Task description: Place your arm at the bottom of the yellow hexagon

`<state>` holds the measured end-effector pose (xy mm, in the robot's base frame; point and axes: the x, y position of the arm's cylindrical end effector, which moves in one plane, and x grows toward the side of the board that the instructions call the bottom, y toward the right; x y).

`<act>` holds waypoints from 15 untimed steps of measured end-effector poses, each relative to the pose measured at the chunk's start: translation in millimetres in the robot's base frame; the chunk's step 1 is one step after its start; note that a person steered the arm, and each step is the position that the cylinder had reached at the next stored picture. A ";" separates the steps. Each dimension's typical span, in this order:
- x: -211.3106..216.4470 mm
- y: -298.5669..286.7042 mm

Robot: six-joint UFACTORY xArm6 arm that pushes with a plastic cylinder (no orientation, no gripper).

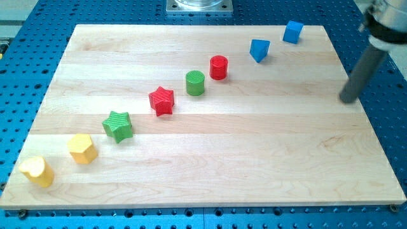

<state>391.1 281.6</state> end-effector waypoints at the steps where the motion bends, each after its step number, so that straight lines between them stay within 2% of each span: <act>1: -59.0 4.1; 2: -98.6 24.1; 3: -82.2 29.6; 4: -52.1 6.4; 13: -28.1 36.7; 14: 32.7 8.1; 15: 92.0 -76.5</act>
<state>483.1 205.1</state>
